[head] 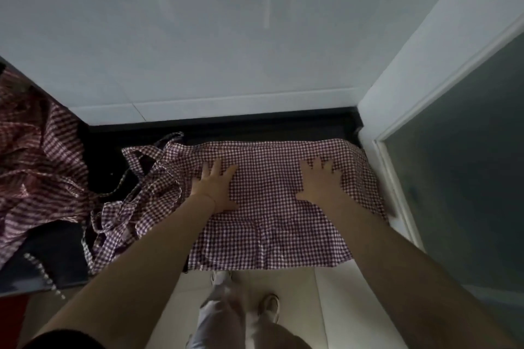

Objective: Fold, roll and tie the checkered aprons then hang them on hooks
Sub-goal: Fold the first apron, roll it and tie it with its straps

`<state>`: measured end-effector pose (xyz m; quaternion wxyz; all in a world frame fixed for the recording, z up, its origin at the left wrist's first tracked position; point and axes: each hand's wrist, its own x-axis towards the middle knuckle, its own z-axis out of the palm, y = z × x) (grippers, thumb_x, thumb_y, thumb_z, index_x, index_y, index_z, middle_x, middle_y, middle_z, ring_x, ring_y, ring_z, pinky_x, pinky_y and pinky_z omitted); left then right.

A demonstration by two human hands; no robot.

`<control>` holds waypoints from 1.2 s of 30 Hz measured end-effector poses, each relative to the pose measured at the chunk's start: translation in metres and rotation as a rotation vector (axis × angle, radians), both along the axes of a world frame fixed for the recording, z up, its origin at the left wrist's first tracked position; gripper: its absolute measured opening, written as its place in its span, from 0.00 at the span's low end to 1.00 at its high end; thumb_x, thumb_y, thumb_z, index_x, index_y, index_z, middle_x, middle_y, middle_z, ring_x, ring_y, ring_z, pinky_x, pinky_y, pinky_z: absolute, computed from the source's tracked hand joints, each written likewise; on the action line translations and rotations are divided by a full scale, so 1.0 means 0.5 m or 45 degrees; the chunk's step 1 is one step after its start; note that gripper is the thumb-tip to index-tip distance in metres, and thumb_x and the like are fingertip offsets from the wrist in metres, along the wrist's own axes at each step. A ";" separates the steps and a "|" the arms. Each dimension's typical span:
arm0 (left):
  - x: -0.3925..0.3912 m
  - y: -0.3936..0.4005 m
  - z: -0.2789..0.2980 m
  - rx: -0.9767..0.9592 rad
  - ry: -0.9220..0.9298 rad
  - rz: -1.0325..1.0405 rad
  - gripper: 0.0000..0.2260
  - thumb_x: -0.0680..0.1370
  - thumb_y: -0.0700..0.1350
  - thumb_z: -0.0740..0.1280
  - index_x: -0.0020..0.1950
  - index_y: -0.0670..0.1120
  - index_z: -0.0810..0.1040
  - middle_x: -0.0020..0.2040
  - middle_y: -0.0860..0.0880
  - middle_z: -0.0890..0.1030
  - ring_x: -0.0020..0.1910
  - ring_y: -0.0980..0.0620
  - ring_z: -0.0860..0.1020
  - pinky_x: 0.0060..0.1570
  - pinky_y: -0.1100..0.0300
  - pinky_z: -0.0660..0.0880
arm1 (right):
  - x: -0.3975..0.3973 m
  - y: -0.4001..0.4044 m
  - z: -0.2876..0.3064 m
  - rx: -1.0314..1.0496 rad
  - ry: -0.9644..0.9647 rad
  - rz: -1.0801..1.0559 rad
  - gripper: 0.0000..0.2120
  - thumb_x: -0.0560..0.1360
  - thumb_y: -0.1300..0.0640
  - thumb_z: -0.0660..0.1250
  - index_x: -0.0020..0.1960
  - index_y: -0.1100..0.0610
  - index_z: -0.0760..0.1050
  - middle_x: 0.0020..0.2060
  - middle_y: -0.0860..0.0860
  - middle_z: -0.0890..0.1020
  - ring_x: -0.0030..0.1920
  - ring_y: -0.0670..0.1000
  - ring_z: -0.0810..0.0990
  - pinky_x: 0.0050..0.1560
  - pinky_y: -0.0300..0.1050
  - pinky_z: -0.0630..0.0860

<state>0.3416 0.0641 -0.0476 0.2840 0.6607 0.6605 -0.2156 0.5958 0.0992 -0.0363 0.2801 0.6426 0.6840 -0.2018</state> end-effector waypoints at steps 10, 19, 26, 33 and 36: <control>-0.077 0.049 0.026 -0.255 0.495 0.085 0.51 0.71 0.53 0.75 0.80 0.51 0.41 0.78 0.37 0.53 0.74 0.35 0.61 0.71 0.38 0.62 | -0.062 0.014 -0.001 -0.044 0.567 0.089 0.21 0.75 0.50 0.71 0.66 0.53 0.73 0.60 0.52 0.74 0.57 0.52 0.75 0.58 0.48 0.73; -0.031 0.104 0.016 0.107 0.180 -0.069 0.28 0.79 0.52 0.66 0.76 0.48 0.60 0.73 0.40 0.63 0.69 0.42 0.67 0.63 0.46 0.71 | -0.028 0.047 -0.029 0.215 0.221 0.073 0.23 0.77 0.51 0.68 0.69 0.54 0.68 0.64 0.55 0.74 0.65 0.57 0.71 0.66 0.57 0.68; -0.033 0.114 0.009 0.132 0.174 -0.067 0.23 0.80 0.52 0.64 0.73 0.48 0.66 0.69 0.41 0.65 0.67 0.42 0.67 0.64 0.49 0.72 | -0.004 0.052 -0.033 0.213 0.276 0.042 0.26 0.74 0.49 0.71 0.69 0.52 0.68 0.66 0.55 0.70 0.68 0.56 0.68 0.68 0.57 0.66; -0.036 0.110 0.003 0.182 0.174 -0.026 0.18 0.81 0.49 0.62 0.71 0.48 0.71 0.67 0.42 0.67 0.65 0.43 0.68 0.63 0.50 0.73 | -0.049 0.049 -0.042 0.307 0.427 0.050 0.13 0.81 0.52 0.63 0.63 0.55 0.74 0.60 0.53 0.76 0.63 0.54 0.73 0.66 0.52 0.69; -0.038 0.113 -0.002 0.206 0.168 -0.020 0.17 0.81 0.49 0.60 0.69 0.47 0.72 0.65 0.42 0.68 0.63 0.43 0.69 0.62 0.50 0.72 | -0.051 0.049 -0.047 0.367 0.371 0.026 0.11 0.82 0.55 0.62 0.62 0.57 0.74 0.58 0.55 0.77 0.60 0.54 0.75 0.63 0.51 0.70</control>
